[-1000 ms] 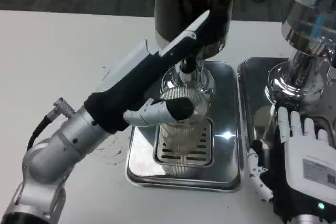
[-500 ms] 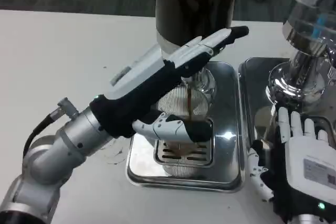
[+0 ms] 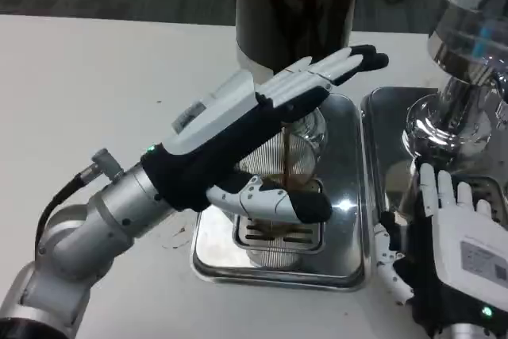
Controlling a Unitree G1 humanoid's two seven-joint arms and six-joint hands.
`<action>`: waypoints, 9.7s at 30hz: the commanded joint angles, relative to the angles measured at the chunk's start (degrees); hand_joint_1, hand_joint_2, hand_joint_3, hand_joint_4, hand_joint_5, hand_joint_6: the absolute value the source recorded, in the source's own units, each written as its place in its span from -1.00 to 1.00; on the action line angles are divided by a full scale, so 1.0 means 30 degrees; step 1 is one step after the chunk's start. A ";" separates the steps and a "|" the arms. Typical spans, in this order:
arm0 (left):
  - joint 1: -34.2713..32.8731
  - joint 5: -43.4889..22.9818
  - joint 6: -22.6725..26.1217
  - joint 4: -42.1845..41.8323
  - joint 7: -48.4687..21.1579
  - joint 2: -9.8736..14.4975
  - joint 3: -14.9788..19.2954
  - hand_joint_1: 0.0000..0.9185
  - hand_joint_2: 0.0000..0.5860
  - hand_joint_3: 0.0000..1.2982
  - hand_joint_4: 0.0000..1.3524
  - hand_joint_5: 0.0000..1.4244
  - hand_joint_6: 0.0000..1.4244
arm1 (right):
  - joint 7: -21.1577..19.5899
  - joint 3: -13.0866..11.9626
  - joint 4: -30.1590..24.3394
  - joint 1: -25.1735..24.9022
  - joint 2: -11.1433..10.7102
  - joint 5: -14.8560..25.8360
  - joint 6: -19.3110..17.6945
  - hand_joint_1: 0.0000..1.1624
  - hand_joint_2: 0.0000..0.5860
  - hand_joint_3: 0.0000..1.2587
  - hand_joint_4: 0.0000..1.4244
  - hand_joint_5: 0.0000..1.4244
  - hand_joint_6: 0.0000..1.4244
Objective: Grasp the cup under the faucet to collect the drink, then remove the cup.
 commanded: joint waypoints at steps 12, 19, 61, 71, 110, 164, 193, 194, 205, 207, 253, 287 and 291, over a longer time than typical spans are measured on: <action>-0.0022 0.0607 -0.0425 0.0032 0.0309 0.0143 -0.0341 -1.00 -0.61 -0.85 -1.00 -0.93 -0.99 | 0.1781 -0.2178 0.0977 -0.0727 -0.1584 0.8950 -0.6910 -0.45 0.31 -1.00 -1.00 -1.00 -0.96; 0.0101 0.0856 -0.0434 -0.0015 0.0635 0.0104 -0.0303 -1.00 -0.60 -0.83 -1.00 -0.95 -0.99 | 0.2136 -0.3053 0.2448 -0.1130 -0.1319 1.2400 -0.9408 -0.26 -0.01 -1.00 -1.00 -1.00 -0.93; 0.0536 0.1122 0.0113 -0.0662 0.1852 0.0381 0.0579 -1.00 -0.59 -0.80 -1.00 -0.95 -1.00 | 0.4301 -0.2909 0.5990 -0.4541 -0.0196 1.4880 -1.0157 0.03 -0.22 -1.00 -1.00 -1.00 -1.00; 0.0416 0.0097 0.0253 -0.0706 0.3409 0.0860 0.3200 -1.00 -0.57 -0.81 -1.00 -0.95 -1.00 | 0.4276 -0.3033 0.6101 -0.4573 -0.0100 1.4925 -1.0355 0.01 -0.22 -1.00 -1.00 -1.00 -1.00; 0.5658 0.3562 0.2027 0.4304 0.6780 0.2989 0.5222 -1.00 -0.51 -0.96 -1.00 -1.00 -1.00 | 0.4306 -0.2752 0.6269 -0.4479 0.0499 1.5197 -1.1306 0.00 -0.20 -1.00 -1.00 -1.00 -0.98; 0.5640 0.2110 0.1424 0.6559 0.6474 0.3534 0.3136 -1.00 -0.44 -0.76 -1.00 -0.99 -1.00 | 0.3948 -0.2035 0.8985 -0.6298 0.1537 1.5074 -1.1804 0.25 -0.40 -1.00 -1.00 -1.00 -0.99; 0.6425 0.1805 0.1599 0.5960 0.6578 0.3546 0.3359 -1.00 -0.44 -0.73 -1.00 -0.98 -1.00 | 0.3944 -0.1644 0.9807 -0.6502 0.1809 1.5055 -1.2257 0.46 -0.36 -0.96 -0.74 -0.66 -0.50; 0.6433 0.1805 0.1607 0.5945 0.6581 0.3544 0.3362 -1.00 -0.44 -0.73 -1.00 -0.98 -1.00 | 0.3825 -0.1664 0.9765 -0.6465 0.1837 1.4983 -1.2206 0.47 -0.34 -0.92 -0.69 -0.63 -0.46; 0.6452 0.1815 0.1629 0.5833 0.6655 0.3568 0.3403 -1.00 -0.43 -0.73 -1.00 -0.98 -1.00 | 0.2214 -0.1930 0.9569 -0.6278 0.2274 1.4386 -1.2043 0.61 -0.24 -0.63 -0.40 -0.38 -0.20; 0.6452 0.1828 0.1627 0.5835 0.6663 0.3563 0.3403 -1.00 -0.43 -0.73 -1.00 -0.98 -1.00 | 0.2007 -0.1957 0.9576 -0.6230 0.2340 1.4352 -1.2105 0.62 -0.24 -0.61 -0.37 -0.36 -0.17; 0.5736 0.2500 0.1494 0.6158 0.6610 0.3456 0.2851 -1.00 -0.42 -0.73 -1.00 -0.98 -1.00 | -0.0607 -0.2033 0.6207 -0.4891 0.1770 1.1593 -1.2564 0.71 -0.24 -0.48 -0.28 -0.17 0.21; 0.9011 0.8791 0.4603 0.0259 1.0961 0.5754 0.3461 -1.00 -0.55 -1.00 -1.00 -1.00 -1.00 | 0.1252 -0.1923 0.0805 -0.0762 0.0323 1.1260 -1.2151 0.70 -0.25 -0.48 -0.26 -0.14 0.26; 1.0275 1.0141 0.6087 -0.1606 1.1595 0.6053 0.3475 -1.00 -0.57 -1.00 -1.00 -1.00 -1.00 | 0.1696 -0.1841 0.0063 -0.0294 0.0014 1.1225 -1.2132 0.70 -0.25 -0.48 -0.26 -0.14 0.26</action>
